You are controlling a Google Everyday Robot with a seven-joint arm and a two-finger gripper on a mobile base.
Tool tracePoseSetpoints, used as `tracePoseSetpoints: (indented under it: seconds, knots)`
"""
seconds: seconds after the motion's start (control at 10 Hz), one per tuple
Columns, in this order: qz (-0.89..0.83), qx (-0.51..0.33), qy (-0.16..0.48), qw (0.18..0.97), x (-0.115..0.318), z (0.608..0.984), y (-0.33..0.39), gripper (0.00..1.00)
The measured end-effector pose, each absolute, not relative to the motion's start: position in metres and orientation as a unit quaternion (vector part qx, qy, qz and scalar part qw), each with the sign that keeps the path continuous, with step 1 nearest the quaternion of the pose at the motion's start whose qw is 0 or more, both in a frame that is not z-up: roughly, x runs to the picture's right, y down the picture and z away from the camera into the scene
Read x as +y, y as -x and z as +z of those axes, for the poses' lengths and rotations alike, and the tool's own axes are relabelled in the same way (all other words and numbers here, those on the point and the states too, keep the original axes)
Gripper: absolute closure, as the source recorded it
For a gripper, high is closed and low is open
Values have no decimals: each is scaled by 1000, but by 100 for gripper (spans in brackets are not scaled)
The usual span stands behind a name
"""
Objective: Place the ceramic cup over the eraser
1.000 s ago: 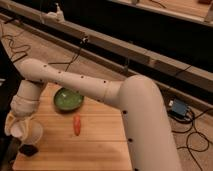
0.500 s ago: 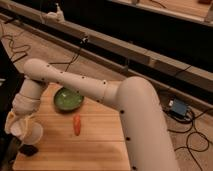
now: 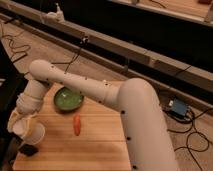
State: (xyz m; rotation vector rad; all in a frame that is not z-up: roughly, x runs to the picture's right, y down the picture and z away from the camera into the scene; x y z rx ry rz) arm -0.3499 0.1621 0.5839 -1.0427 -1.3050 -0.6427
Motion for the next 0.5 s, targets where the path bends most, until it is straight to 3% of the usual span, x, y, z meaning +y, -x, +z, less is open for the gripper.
tracePoseSetpoints:
  seconds: [0.5]
  knots:
    - [-294,-595,444,602,172,572,366,100]
